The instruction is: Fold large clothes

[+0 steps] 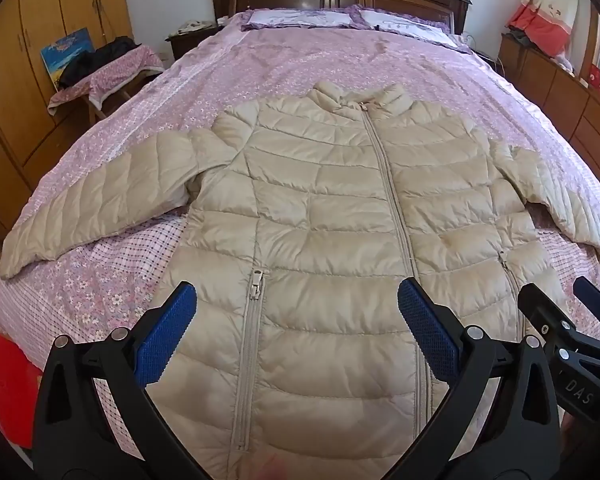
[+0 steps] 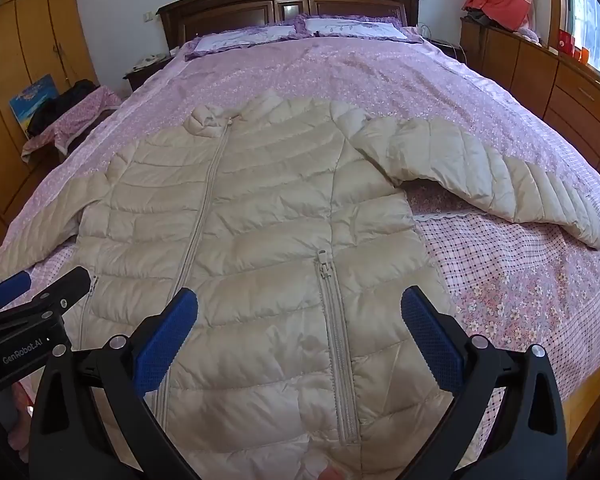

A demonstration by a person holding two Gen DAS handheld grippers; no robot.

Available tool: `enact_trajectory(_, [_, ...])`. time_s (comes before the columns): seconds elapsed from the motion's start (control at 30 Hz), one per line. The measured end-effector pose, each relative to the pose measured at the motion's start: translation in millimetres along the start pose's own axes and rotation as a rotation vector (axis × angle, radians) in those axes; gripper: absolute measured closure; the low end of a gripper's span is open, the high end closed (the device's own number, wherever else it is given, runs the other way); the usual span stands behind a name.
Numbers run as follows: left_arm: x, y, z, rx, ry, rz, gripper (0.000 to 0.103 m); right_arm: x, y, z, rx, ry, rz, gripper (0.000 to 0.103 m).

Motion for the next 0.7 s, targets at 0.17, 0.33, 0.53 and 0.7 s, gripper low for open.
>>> enact_trajectory(0.17, [-0.6, -0.2, -1.1, -0.002, -0.004, -0.002, 0.003, 0.4, -0.3, -1.8, -0.003, -0.001, 0.0, 0.005])
enact_trajectory(0.33, [0.1, -1.2, -3.1, -0.005, 0.0, -0.004, 0.003, 0.0, -0.6, -0.9, -0.003, 0.0, -0.001, 0.005])
enact_trajectory(0.53, [0.5, -1.4, -3.7, -0.007, -0.002, -0.006, 0.003, 1.2, -0.5, -4.9, -0.009, 0.0, -0.002, 0.005])
enact_trajectory(0.7, [0.3, -1.6, -4.7, -0.013, -0.003, -0.005, 0.003, 0.8, -0.4, -5.3, -0.01, -0.001, -0.002, 0.005])
Point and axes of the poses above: each gripper's, at about its wrist camera, not at the fingertips, and x roughly the way its jaws point, z to its right, y to its top, the point moved 7 cm from there along x, roughly the way its jaws point, and after that the axes turned 10 degrees about -y, right-handed, at the moved point
